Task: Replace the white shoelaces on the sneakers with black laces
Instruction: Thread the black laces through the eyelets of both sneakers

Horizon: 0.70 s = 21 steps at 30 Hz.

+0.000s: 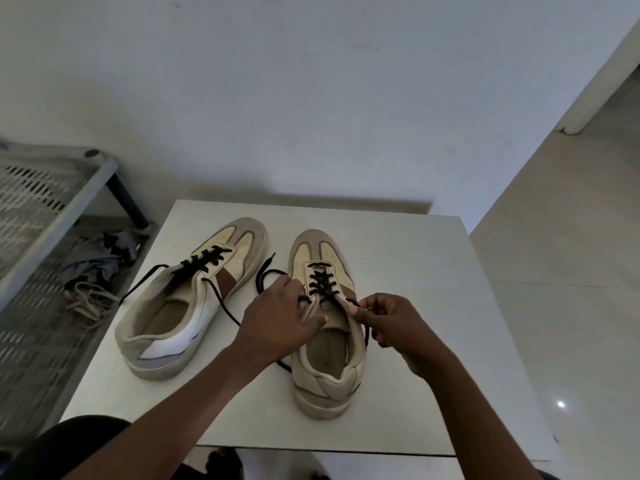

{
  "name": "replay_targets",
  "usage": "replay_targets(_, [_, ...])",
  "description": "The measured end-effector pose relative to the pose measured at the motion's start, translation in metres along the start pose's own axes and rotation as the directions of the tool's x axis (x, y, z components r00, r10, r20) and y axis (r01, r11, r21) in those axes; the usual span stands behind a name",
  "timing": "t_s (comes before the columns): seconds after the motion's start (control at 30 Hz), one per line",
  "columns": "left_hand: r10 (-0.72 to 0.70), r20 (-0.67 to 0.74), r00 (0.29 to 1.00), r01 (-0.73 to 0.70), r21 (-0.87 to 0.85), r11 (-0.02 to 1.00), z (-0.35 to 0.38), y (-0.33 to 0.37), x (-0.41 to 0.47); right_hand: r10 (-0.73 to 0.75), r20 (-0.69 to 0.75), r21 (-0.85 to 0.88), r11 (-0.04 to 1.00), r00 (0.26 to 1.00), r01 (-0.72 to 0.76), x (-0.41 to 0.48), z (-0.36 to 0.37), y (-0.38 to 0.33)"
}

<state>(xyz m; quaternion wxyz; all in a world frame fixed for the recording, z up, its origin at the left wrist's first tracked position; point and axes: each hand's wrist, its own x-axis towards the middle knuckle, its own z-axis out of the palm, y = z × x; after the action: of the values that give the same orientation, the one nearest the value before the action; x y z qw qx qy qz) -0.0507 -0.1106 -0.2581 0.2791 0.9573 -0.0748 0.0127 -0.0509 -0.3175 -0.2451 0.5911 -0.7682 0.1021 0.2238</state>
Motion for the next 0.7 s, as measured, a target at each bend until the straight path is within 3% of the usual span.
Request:
replay_targets(0.17, [0.021, -0.122, 0.992, -0.024, -0.026, 0.999, 0.006, -0.002, 0.004, -0.022, 0.033, -0.126, 0.992, 0.999, 0.026, 0.003, -0.004, -0.004])
replay_targets(0.27, [0.018, -0.160, 0.987, -0.025, -0.042, 0.999, 0.007, -0.003, 0.005, 0.019, 0.003, 0.129, 0.991, 1.000, -0.019, -0.002, -0.008, -0.015])
replay_targets(0.33, [0.025, -0.160, 0.987, -0.032, -0.045, 0.998, 0.005, -0.003, 0.007, 0.022, 0.070, 0.305, 0.952, 0.997, -0.042, -0.010, -0.018, -0.026])
replay_targets(0.4, [0.027, -0.154, 0.988, -0.034, -0.044, 0.998, 0.004, -0.003, 0.007, -0.041, 0.178, 0.385, 0.923, 0.983, -0.031, -0.017, -0.028, -0.036])
replay_targets(0.47, [0.024, -0.157, 0.987, -0.032, -0.049, 0.998, 0.005, -0.002, 0.006, -0.131, 0.196, 0.401, 0.915, 0.972, 0.042, -0.022, -0.031, -0.044])
replay_targets(0.6, [-0.007, -0.148, 0.989, -0.002, -0.059, 0.998, 0.006, 0.001, 0.005, -0.310, -0.008, 0.273, 0.914, 0.951, 0.300, -0.032, -0.028, -0.065])
replay_targets(0.7, [0.018, -0.168, 0.986, -0.032, -0.082, 0.996, 0.006, 0.004, 0.004, -0.481, -0.234, 0.086, 0.855, 0.845, 0.511, -0.040, -0.033, -0.081])
